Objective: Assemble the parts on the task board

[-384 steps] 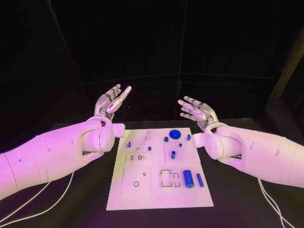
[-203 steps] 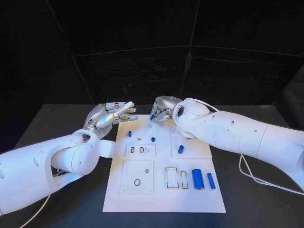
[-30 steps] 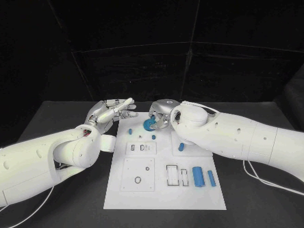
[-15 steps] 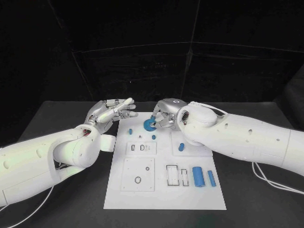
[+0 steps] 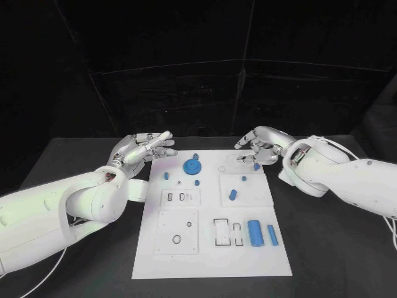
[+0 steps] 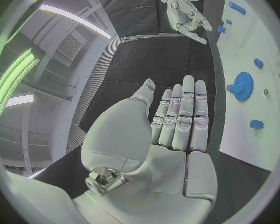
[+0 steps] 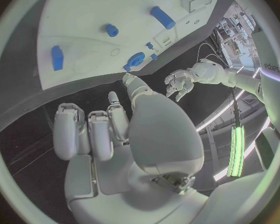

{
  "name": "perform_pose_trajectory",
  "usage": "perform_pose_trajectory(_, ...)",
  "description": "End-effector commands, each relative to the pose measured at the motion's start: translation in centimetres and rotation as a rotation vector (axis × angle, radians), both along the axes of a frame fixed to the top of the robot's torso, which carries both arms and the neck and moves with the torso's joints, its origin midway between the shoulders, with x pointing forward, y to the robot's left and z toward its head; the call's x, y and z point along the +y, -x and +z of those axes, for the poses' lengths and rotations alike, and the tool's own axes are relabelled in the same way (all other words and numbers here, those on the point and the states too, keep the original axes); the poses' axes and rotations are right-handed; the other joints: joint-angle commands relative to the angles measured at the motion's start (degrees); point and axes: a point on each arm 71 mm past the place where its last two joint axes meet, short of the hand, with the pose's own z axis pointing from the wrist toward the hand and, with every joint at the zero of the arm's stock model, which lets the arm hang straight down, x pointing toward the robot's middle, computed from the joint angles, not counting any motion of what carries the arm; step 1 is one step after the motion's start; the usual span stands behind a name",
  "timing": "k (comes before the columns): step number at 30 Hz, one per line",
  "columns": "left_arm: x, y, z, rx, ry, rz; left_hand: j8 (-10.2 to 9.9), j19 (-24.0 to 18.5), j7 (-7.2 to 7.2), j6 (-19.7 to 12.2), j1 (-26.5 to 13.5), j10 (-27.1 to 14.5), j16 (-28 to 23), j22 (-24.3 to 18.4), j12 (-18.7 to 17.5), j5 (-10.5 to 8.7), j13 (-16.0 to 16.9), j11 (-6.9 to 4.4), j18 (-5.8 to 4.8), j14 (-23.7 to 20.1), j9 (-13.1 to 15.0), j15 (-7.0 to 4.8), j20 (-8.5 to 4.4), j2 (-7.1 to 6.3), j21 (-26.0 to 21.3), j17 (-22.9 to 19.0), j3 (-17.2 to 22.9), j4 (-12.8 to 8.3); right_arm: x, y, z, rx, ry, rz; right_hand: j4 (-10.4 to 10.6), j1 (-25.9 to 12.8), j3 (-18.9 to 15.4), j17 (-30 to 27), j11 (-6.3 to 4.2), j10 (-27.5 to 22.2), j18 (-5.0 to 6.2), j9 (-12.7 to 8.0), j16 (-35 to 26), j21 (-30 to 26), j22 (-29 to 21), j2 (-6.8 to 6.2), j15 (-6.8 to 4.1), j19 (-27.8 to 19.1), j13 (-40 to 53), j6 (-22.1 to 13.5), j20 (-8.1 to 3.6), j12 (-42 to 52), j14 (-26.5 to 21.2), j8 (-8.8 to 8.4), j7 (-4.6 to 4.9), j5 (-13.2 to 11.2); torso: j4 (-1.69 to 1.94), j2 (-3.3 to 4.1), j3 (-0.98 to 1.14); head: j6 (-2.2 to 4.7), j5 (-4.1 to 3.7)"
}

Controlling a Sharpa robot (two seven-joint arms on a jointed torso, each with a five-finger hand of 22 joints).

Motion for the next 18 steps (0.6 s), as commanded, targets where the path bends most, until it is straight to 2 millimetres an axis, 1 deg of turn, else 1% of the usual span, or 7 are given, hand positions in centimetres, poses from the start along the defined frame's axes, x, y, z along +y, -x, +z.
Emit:
perform_pose_trajectory(1,-0.2,0.0,0.2,-0.009,0.012,-0.021,-0.2,0.6,-0.03,0.5,-0.2,0.6,-0.3,-0.1,-0.4,-0.15,0.0,0.05,0.4,0.5,0.0,0.12,0.0,-0.03,-0.2,0.1,0.1,-0.3,-0.8,0.0,0.0,0.05,-0.09,0.05,-0.8,0.9,0.0,4.4,-0.09,-0.5,-0.93,-0.1,-0.2,-0.3,-0.1,-0.02,-0.26,-0.5,-0.1,0.5,-0.17,-0.4,3.8,0.01,0.13,-0.2,-0.31,-0.03,0.19,0.11,-0.35)
perform_pose_trajectory(2,-0.2,0.0,0.2,-0.009,0.012,-0.022,-0.2,0.6,-0.06,0.6,-0.2,0.7,-0.3,-0.1,-0.4,-0.15,0.0,0.02,0.4,0.5,0.0,0.1,-0.01,-0.01,-0.3,0.1,0.1,-0.4,-1.3,-0.1,-0.1,0.054,-0.088,0.046,-1.0,1.1,0.0,4.4,-0.09,-0.5,-0.93,-0.1,-0.2,-0.3,-0.1,-0.03,-0.27,-0.5,-0.2,0.5,-0.18,-0.4,3.8,0.0,0.13,-0.2,-0.36,-0.02,0.24,0.14,-0.4)
perform_pose_trajectory(4,-0.3,-0.1,0.1,-0.009,0.014,-0.025,-0.2,0.7,-0.15,0.9,-0.1,1.1,-0.4,-0.2,-0.4,-0.15,0.1,-0.09,0.41,0.6,0.0,0.03,-0.06,0.05,-0.3,0.2,0.1,-0.4,-2.3,-0.4,-0.3,0.064,-0.082,0.035,-1.7,1.7,0.2,4.4,-0.1,-0.5,-0.93,-0.1,-0.2,-0.3,-0.1,-0.05,-0.28,-0.5,-0.2,0.5,-0.19,-0.4,3.8,-0.04,0.13,-0.2,-0.2,0.02,0.21,0.16,-0.84)
perform_pose_trajectory(5,-0.3,-0.1,0.1,-0.008,0.014,-0.027,-0.2,0.7,-0.16,0.9,-0.1,1.1,-0.4,-0.2,-0.4,-0.15,0.1,-0.1,0.41,0.7,0.0,0.02,-0.06,0.06,-0.3,0.2,0.1,-0.4,-2.7,-0.5,-0.4,0.066,-0.079,0.03,-1.8,1.8,0.2,4.4,-0.1,-0.5,-0.92,-0.1,-0.2,-0.3,-0.2,-0.06,-0.28,-0.5,-0.2,0.5,-0.19,-0.4,3.8,-0.04,0.14,-0.2,-0.1,0.02,0.13,0.13,-1.06)
perform_pose_trajectory(6,-0.3,-0.1,0.1,-0.008,0.014,-0.027,-0.2,0.8,-0.19,1.0,-0.1,1.2,-0.4,-0.2,-0.4,-0.15,0.1,-0.13,0.41,0.7,0.0,0.0,-0.08,0.08,-0.4,0.2,0.2,-0.5,-3.0,-0.6,-0.5,0.069,-0.075,0.025,-1.9,1.8,0.2,4.4,-0.1,-0.5,-0.92,-0.1,-0.2,-0.3,-0.2,-0.07,-0.28,-0.5,-0.2,0.5,-0.19,-0.5,3.8,-0.04,0.13,-0.2,-0.11,0.05,0.17,0.11,-1.18)
perform_pose_trajectory(10,-0.3,-0.1,0.1,-0.007,0.014,-0.028,-0.2,0.8,-0.2,1.0,-0.1,1.3,-0.4,-0.2,-0.4,-0.15,0.1,-0.15,0.41,0.7,0.0,-0.02,-0.09,0.09,-0.4,0.2,0.2,-0.5,-4.0,-0.8,-1.2,0.079,-0.058,0.011,-2.3,2.1,0.3,4.2,-0.08,-0.6,-0.89,-0.1,-0.3,-0.4,-0.3,-0.11,-0.28,-0.6,-0.3,0.5,-0.2,-0.6,3.8,-0.12,0.16,-0.4,0.02,0.02,0.02,0.02,-1.72)
perform_pose_trajectory(18,-0.3,-0.2,0.1,-0.007,0.013,-0.027,-0.2,0.8,-0.21,1.1,-0.1,1.3,-0.5,-0.2,-0.4,-0.15,0.1,-0.16,0.42,0.8,0.0,-0.03,-0.1,0.08,-0.4,0.2,0.2,-0.5,-5.1,-1.3,-2.2,0.092,-0.015,-0.011,-3.8,2.8,0.3,3.8,0.14,-1.1,-0.79,-0.3,-0.5,-0.6,-0.9,-0.21,-0.12,-1.0,-1.0,-0.9,-0.09,-1.2,3.7,-0.89,0.43,-2.2,0.08,0.02,-0.04,-0.1,-1.75)
